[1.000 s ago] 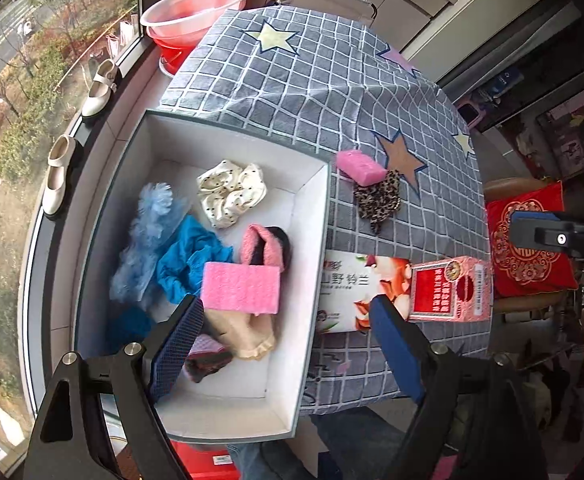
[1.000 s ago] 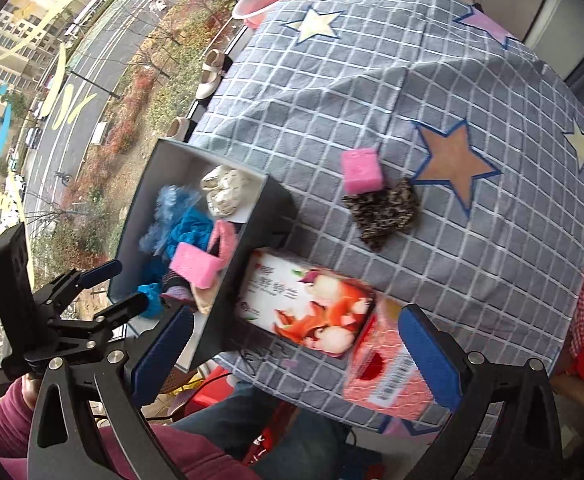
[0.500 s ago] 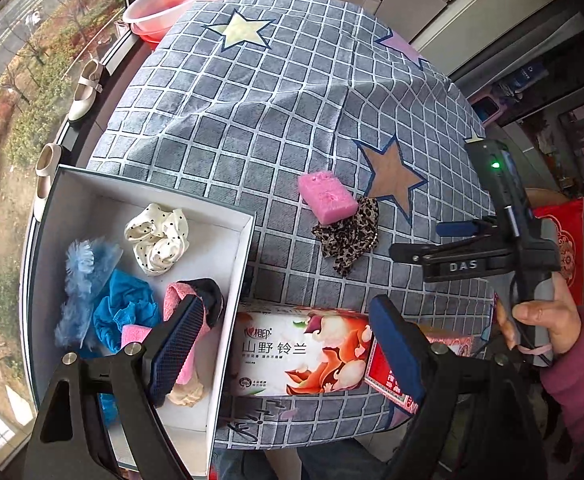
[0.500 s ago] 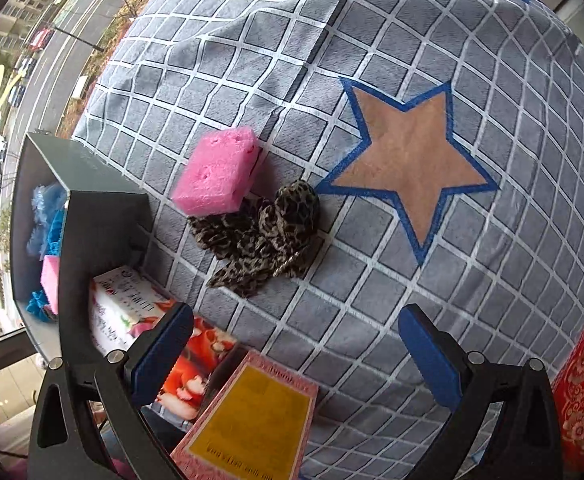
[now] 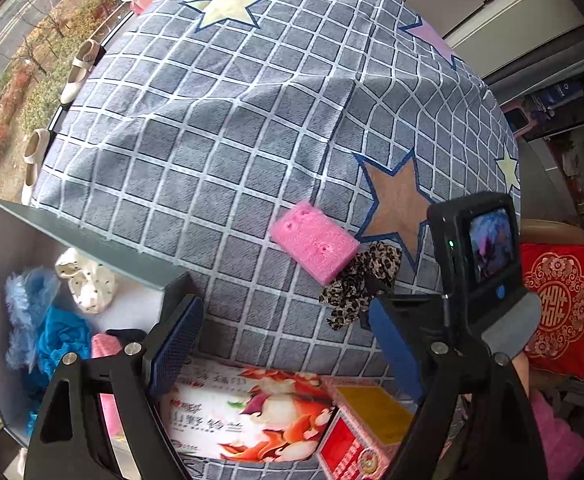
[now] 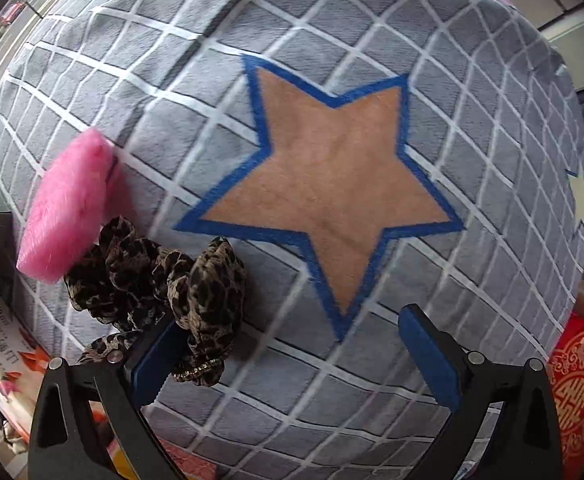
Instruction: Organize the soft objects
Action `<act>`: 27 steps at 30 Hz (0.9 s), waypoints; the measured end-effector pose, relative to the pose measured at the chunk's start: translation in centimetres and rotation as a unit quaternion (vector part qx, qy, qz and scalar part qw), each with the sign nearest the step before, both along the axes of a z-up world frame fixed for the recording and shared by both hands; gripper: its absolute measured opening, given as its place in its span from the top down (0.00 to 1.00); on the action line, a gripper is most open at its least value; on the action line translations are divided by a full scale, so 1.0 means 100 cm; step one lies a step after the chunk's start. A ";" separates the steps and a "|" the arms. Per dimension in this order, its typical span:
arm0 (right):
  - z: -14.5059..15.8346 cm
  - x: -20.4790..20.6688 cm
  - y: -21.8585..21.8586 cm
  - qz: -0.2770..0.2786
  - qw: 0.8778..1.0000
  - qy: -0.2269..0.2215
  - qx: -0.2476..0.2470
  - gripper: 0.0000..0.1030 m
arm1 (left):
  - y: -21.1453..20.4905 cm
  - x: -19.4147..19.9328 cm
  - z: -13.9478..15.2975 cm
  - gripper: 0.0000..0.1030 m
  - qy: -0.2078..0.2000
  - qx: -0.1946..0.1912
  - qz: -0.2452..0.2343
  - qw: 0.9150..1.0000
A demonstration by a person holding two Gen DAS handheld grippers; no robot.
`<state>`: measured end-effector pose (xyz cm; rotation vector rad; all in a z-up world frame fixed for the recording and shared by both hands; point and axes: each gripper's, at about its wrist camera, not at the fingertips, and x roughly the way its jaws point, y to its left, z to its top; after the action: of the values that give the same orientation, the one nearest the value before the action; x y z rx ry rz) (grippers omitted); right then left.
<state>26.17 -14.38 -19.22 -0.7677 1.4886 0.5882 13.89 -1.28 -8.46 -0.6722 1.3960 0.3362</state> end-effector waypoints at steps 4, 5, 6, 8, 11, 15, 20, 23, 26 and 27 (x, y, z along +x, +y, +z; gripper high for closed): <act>0.003 0.026 -0.058 -0.050 0.998 -0.033 -0.037 0.00 | -0.014 0.027 -0.022 0.15 0.012 -0.003 -0.002 1.000; 0.003 0.034 -0.077 -0.071 0.996 -0.037 -0.046 0.00 | -0.018 0.031 -0.027 0.15 0.017 -0.001 -0.008 1.000; 0.003 0.043 -0.096 -0.095 0.993 -0.039 -0.055 0.00 | -0.022 0.034 -0.032 0.15 0.022 0.004 -0.016 1.000; 0.004 0.056 -0.134 -0.145 0.987 -0.032 -0.058 0.00 | -0.029 0.040 -0.039 0.15 0.030 0.011 -0.037 0.999; 0.017 0.062 -0.176 -0.225 0.974 0.022 0.034 0.00 | -0.040 0.051 -0.046 0.15 0.030 0.027 -0.072 0.997; 0.033 0.056 -0.181 -0.248 0.957 0.063 0.135 0.00 | -0.051 0.067 -0.062 0.15 0.043 0.061 -0.113 0.991; 0.028 0.055 -0.136 -0.203 0.971 0.042 0.121 0.00 | -0.052 0.079 -0.079 0.15 0.054 0.080 -0.116 0.989; 0.010 0.058 -0.124 -0.205 0.971 0.049 0.110 0.00 | -0.053 0.082 -0.090 0.15 0.059 0.083 -0.117 0.988; -0.011 0.052 -0.116 -0.195 0.976 0.040 0.084 0.00 | -0.053 0.082 -0.101 0.15 0.066 0.082 -0.114 0.988; -0.016 0.052 -0.116 -0.196 0.977 0.041 0.079 0.00 | -0.053 0.082 -0.105 0.15 0.069 0.081 -0.112 0.988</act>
<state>31.34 -26.01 -20.84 -0.3147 1.5949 0.4341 22.10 -6.57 -18.92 -0.3586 1.5407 0.3181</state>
